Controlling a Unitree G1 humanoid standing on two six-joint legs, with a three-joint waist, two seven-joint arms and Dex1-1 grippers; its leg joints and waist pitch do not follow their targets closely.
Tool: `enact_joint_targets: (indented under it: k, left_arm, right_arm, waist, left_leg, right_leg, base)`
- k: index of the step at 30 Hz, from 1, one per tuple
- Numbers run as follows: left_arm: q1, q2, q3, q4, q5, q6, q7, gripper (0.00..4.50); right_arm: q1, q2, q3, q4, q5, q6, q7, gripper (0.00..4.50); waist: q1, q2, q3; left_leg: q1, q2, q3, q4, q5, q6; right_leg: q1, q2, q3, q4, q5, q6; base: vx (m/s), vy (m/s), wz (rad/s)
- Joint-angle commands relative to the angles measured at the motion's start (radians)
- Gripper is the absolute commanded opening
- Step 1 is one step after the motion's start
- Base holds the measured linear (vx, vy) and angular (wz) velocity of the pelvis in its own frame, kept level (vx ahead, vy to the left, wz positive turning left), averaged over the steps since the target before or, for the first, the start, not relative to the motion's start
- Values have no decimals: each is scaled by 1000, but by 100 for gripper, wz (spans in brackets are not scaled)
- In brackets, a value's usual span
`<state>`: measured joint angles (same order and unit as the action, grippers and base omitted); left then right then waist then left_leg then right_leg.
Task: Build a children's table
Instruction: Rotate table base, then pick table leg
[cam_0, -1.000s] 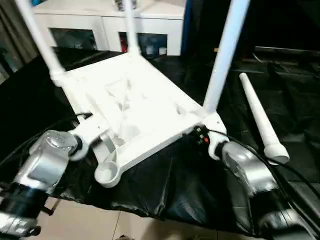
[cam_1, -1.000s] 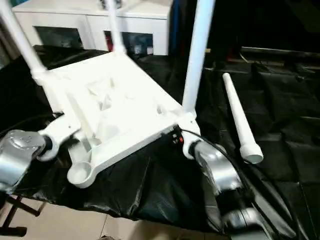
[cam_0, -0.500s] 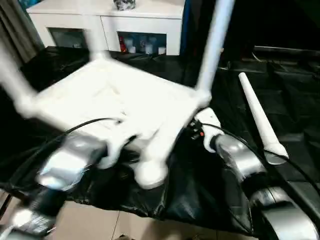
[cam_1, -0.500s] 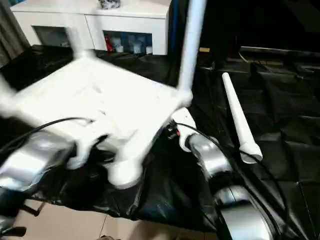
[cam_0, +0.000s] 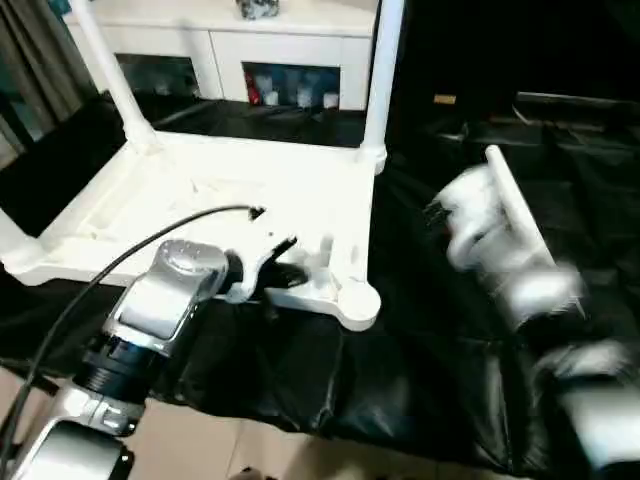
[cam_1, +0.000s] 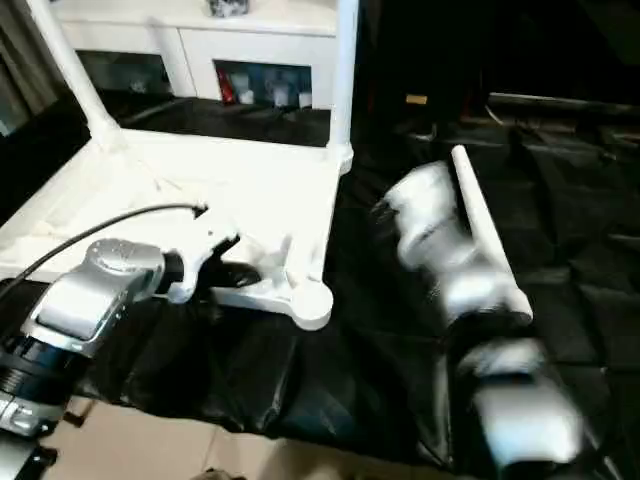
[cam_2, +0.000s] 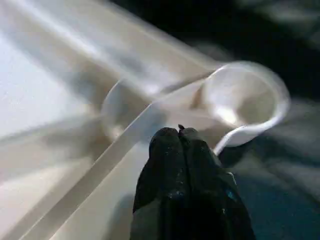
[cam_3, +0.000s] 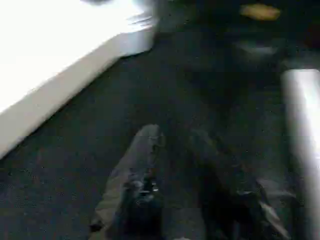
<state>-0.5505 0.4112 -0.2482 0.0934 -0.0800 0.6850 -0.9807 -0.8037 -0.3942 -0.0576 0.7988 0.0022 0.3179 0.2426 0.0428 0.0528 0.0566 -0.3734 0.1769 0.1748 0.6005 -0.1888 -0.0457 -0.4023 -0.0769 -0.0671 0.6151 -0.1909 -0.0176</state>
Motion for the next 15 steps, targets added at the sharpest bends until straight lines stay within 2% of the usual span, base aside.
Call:
enact_joint_targets:
  k: [1,4,5,6,8,9,10,13,15]
  left_arm:
    - [-20,-4,22,-21,-34,-16,-24,41]
    - [-42,-30,37,-19,-67,-29,-36,52]
    - [-52,-36,36,-13,-67,-26,-33,77]
    - [-57,-38,35,-8,-65,-26,-30,82]
    - [-62,-40,33,-1,-64,-27,-25,87]
    - [-62,-40,33,-1,-64,-27,-25,111]
    - [-62,-37,30,-5,-72,-23,-27,111]
    - [-62,-32,27,-13,-85,-16,-34,124]
    - [-61,-28,26,-18,-92,-12,-43,154]
  right_arm:
    - [-25,-23,-19,44,-3,44,-30,149]
    - [-58,-70,-24,110,-24,99,-36,168]
    - [-68,-85,-23,138,-32,123,-37,193]
    - [-74,-93,-23,153,-36,145,-40,201]
    - [-82,-103,-26,175,-36,158,-44,212]
    - [-82,-103,-26,175,-36,158,-44,236]
    - [-92,-109,-25,200,-31,184,-38,236]
    - [-105,-122,-16,240,-38,210,-53,250]
    - [-107,-131,-20,260,-41,208,-61,280]
  waist:
    - [1,-9,-73]
    - [2,-12,-74]
    - [2,-13,-75]
    - [2,-13,-76]
    - [0,-15,-77]
    - [-2,-17,-77]
    - [-1,-13,-78]
    - [-1,-12,-77]
    - [1,-11,-76]
  left_leg:
    - [10,29,-6,-54,-131,41]
    - [6,29,-6,-52,-120,42]
    - [4,29,-7,-51,-107,48]
    - [3,28,-7,-50,-95,55]
    - [0,28,-7,-48,-84,66]
    - [-2,27,-7,-47,-81,71]
    - [-1,27,-7,-46,-80,73]
    - [2,30,-5,-45,-88,74]
    - [3,32,-5,-46,-91,70]
  right_leg:
    - [63,-56,42,-65,-105,-281]
    - [66,-55,41,-64,-97,-277]
    - [67,-55,41,-63,-81,-282]
    - [68,-54,40,-61,-64,-287]
    - [70,-54,39,-59,-45,-291]
    - [71,-55,38,-59,-48,-289]
    - [71,-55,38,-59,-50,-289]
    - [66,-53,36,-61,-71,-296]
    - [65,-53,36,-60,-74,-294]
  base:
    - [0,0,0]
    - [0,0,0]
    - [0,0,0]
    - [0,0,0]
    - [0,0,0]
    - [0,0,0]
    - [0,0,0]
    - [0,0,0]
    - [0,0,0]
